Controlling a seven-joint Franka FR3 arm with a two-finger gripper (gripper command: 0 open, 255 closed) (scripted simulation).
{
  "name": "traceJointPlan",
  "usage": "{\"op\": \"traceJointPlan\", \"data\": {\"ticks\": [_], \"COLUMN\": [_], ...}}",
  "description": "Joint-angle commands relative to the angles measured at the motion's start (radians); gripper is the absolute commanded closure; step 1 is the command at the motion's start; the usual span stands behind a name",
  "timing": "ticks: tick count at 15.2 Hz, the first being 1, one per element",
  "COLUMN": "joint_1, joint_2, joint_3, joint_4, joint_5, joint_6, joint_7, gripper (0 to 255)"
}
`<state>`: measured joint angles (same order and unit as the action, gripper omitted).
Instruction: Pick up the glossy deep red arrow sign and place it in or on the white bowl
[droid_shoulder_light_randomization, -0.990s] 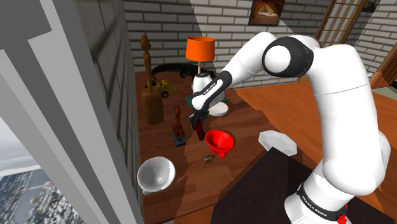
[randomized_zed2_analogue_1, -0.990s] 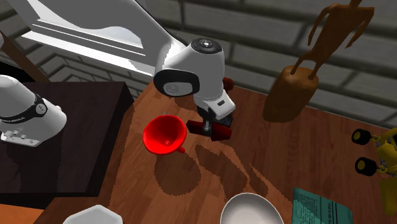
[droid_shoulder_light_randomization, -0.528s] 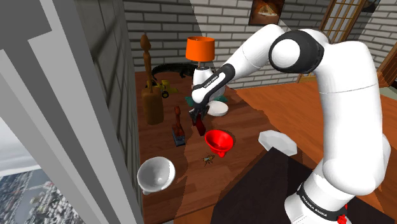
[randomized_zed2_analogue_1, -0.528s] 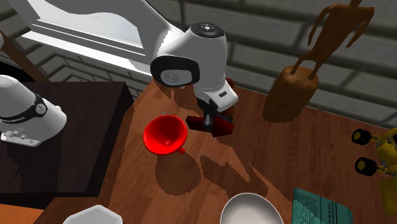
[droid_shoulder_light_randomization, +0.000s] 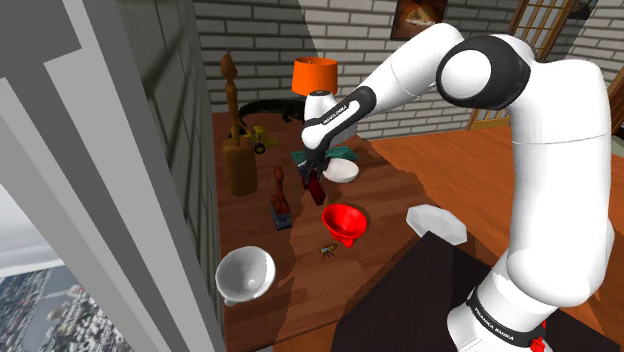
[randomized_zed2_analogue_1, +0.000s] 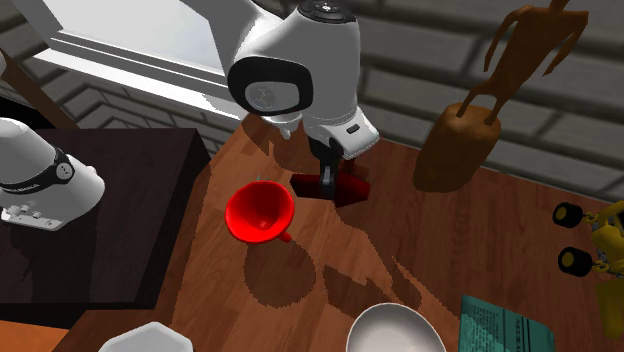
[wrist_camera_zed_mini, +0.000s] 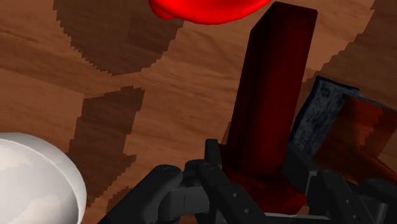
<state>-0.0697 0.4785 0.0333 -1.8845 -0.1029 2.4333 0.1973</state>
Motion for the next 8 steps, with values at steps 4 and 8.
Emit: {"op": "traceJointPlan", "data": {"ticks": [4,8], "joint_1": [0.000,-0.002], "joint_2": [-0.042,-0.074], "joint_3": [0.003,0.005], "joint_4": [0.010,0.021], "joint_5": [0.005,0.009], "joint_6": [-0.052,-0.094], "joint_7": [-0.004,-0.009], "gripper": [255,255]}}
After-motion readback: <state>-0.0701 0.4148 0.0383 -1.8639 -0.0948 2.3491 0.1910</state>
